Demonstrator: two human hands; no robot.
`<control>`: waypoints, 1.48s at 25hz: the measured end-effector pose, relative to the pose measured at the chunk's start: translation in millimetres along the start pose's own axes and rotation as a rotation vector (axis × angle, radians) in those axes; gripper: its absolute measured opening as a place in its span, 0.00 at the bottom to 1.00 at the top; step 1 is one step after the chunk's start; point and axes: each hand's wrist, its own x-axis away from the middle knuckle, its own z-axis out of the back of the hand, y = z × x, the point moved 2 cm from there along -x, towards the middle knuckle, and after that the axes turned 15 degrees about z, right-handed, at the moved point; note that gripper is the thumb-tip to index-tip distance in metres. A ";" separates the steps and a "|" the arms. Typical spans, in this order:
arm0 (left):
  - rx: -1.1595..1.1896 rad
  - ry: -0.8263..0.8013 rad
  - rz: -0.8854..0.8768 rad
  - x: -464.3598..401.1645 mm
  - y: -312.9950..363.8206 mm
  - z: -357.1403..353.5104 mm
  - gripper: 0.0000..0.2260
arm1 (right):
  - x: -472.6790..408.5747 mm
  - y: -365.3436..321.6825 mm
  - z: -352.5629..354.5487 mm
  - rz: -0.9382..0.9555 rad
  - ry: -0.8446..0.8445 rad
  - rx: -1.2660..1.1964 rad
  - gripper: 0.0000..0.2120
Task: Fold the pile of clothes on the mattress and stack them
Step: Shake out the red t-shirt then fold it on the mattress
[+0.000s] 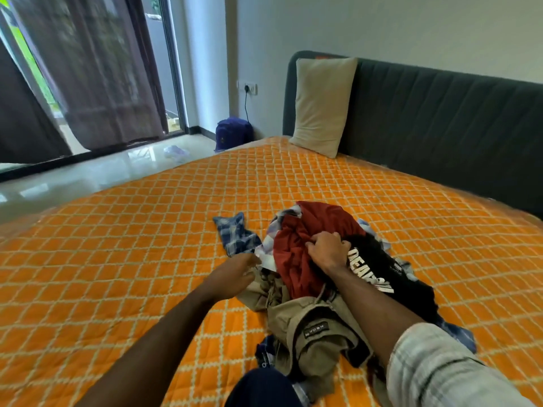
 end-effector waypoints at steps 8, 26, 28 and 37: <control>0.440 -0.063 -0.125 16.6 99.0 33.7 0.26 | 15.0 -33.5 120.6 0.086 0.489 -0.426 0.13; 1.523 0.259 -0.419 33.5 268.5 203.4 0.06 | 67.1 -27.0 182.3 0.323 0.196 -1.099 0.21; 1.588 0.288 -0.438 31.3 262.7 216.0 0.06 | 61.0 -30.5 188.3 0.250 0.309 -1.080 0.08; 1.035 0.574 -0.407 69.8 201.1 260.9 0.17 | 17.6 -134.0 308.0 0.462 0.551 -1.377 0.08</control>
